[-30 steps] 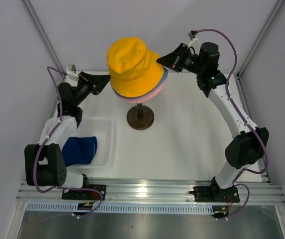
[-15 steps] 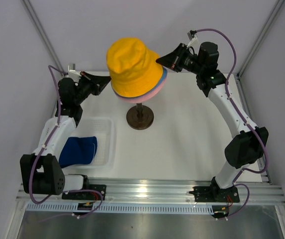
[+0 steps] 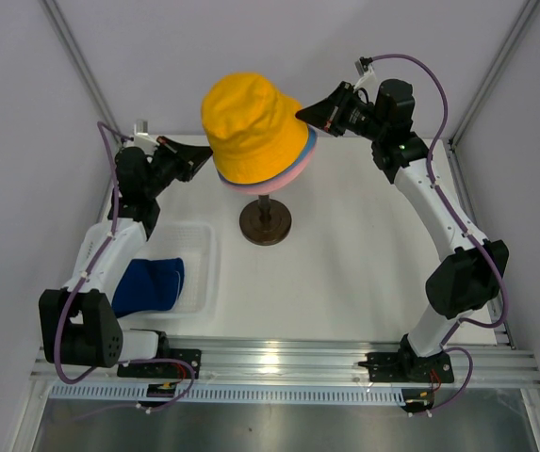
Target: Stack the hats
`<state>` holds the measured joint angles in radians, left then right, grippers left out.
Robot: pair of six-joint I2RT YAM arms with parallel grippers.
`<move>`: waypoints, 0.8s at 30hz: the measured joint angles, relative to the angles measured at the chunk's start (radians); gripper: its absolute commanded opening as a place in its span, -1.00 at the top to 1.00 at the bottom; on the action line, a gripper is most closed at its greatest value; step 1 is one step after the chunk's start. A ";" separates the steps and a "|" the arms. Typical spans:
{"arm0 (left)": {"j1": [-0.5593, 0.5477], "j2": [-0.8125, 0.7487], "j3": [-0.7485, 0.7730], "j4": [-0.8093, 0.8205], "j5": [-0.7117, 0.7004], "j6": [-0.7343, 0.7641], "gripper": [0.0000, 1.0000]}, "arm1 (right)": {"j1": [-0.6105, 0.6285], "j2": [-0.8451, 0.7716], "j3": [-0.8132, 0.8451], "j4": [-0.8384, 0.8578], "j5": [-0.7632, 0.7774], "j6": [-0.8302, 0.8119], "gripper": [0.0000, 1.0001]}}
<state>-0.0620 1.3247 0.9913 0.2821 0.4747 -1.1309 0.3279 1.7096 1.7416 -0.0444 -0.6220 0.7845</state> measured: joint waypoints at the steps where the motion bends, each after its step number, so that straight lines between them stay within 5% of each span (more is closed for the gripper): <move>1: -0.001 0.000 0.000 0.000 -0.002 0.006 0.99 | 0.000 0.000 0.000 0.000 0.000 0.000 0.99; 10: -0.014 -0.031 -0.045 -0.006 -0.050 0.050 0.99 | 0.001 0.000 0.000 0.003 -0.004 0.000 0.99; 17: -0.030 -0.044 -0.109 -0.180 -0.073 0.140 0.99 | -0.002 0.000 -0.001 0.003 -0.003 -0.003 0.91; 20: -0.030 -0.048 -0.111 -0.200 -0.078 0.164 0.99 | -0.003 -0.002 -0.007 0.012 -0.003 -0.005 0.62; 21: -0.031 -0.055 -0.111 -0.206 -0.080 0.171 0.97 | -0.004 -0.002 -0.008 0.012 -0.004 -0.004 0.28; 24: -0.031 -0.090 -0.109 -0.242 -0.091 0.200 0.86 | -0.013 -0.002 -0.010 -0.001 -0.004 -0.014 -0.20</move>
<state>-0.0925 1.2346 0.8825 0.0399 0.3836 -0.9306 0.3149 1.7073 1.7321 -0.0452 -0.6262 0.7700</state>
